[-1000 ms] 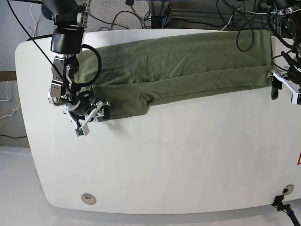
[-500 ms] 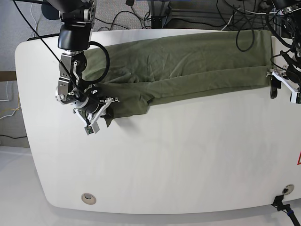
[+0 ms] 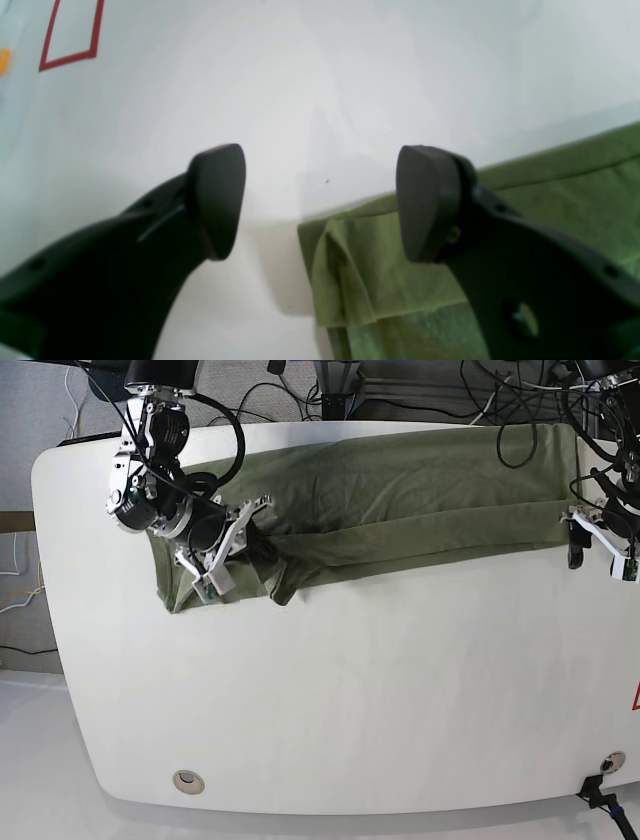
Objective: Fold the T-shirt properly
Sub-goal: 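Grasp the sleeve end with the right gripper and tuck it inward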
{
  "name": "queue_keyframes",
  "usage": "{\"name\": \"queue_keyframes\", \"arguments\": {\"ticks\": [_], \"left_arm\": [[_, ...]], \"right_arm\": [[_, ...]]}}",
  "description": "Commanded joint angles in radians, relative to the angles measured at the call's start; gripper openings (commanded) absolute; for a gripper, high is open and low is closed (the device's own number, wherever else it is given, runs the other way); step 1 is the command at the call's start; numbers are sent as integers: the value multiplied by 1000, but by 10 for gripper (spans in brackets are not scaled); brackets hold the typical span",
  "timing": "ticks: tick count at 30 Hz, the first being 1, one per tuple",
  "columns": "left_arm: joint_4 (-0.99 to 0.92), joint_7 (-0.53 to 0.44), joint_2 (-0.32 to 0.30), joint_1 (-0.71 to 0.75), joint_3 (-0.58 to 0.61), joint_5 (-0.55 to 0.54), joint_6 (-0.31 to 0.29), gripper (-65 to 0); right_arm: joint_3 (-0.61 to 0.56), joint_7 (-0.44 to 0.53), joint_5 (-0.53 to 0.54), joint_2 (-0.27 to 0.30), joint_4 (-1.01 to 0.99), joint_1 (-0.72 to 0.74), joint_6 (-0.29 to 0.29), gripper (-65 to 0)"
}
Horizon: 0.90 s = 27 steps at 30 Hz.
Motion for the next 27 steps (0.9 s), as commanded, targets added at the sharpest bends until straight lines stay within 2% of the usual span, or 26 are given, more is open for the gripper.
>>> {"name": "queue_keyframes", "arguments": {"ticks": [1, 5, 12, 19, 20, 24, 25, 27], "left_arm": [[14, -23, -18, -7, -7, -9, 5, -209], [14, -23, -18, -7, -7, -9, 6, -209], [13, -23, -18, -7, 14, -9, 8, -209], [13, -23, -18, -9, 16, -9, 8, -209], [13, -23, -18, -9, 16, -9, 8, -209], [13, -23, -18, -9, 16, -8, 8, -209], [13, -23, -18, -9, 16, -8, 8, -209], [13, -23, -18, -9, 16, -8, 8, -209]], "right_arm": [[5, -6, 52, 28, 16, -12, 5, -650], [3, -20, 118, 78, 15, -81, 5, -650], [3, -132, 218, 180, 13, -131, 5, -650], [3, -198, 228, 227, 13, -182, 5, -650], [3, -199, 228, 232, 13, -185, 2, -616], [3, -199, 233, 264, 18, -211, 4, -324], [3, -199, 245, 269, 18, -216, 4, -275], [3, -199, 256, 272, 20, -217, 4, -256]]}}
